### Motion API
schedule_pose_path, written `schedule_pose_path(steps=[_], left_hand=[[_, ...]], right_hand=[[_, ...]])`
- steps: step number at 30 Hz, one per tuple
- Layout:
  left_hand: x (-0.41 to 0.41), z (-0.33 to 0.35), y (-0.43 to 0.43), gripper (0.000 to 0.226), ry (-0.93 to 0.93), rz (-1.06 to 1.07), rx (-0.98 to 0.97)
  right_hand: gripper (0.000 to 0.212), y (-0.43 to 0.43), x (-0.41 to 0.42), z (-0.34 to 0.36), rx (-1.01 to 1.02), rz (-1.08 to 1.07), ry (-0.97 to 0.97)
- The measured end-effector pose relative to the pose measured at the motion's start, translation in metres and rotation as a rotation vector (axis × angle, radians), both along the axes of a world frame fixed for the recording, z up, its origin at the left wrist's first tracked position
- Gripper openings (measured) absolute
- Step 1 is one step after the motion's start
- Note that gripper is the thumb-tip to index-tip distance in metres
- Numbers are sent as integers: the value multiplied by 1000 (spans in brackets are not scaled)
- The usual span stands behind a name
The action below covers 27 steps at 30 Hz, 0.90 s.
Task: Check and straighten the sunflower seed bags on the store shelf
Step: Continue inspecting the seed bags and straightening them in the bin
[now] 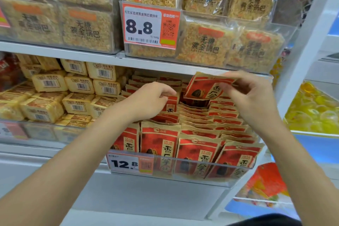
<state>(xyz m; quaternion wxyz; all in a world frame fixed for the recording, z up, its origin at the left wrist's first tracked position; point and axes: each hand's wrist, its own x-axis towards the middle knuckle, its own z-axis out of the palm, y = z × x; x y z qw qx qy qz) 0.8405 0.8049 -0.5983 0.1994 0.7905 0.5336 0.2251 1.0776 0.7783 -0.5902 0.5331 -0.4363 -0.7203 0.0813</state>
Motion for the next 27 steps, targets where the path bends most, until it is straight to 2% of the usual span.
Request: schedule_pose_path(steps=[5, 8, 9, 12, 13, 16, 24, 27], left_hand=[[8, -4, 21, 40, 112, -44, 36], [7, -4, 31, 36, 89, -36, 59], [7, -4, 35, 35, 70, -35, 69], [5, -7, 41, 37, 42, -45, 64], [5, -7, 42, 37, 41, -48, 59], [5, -8, 47, 38, 48, -67, 43], [4, -10, 61, 38, 50, -103, -19], [4, -13, 64, 35, 40, -117, -44]], right_hand=[[20, 19, 6, -17, -75, -53, -5], [19, 25, 3, -15, -112, -23, -35], [20, 28, 2, -14, -140, -34, -118], [20, 37, 1, -16, -286, -125, -532], [23, 39, 1, -15, -329, -141, -600], [32, 47, -1, -7, -303, -175, -648], [52, 82, -10, -2, -357, -273, -1045], [53, 92, -10, -2, -419, -241, -1076]])
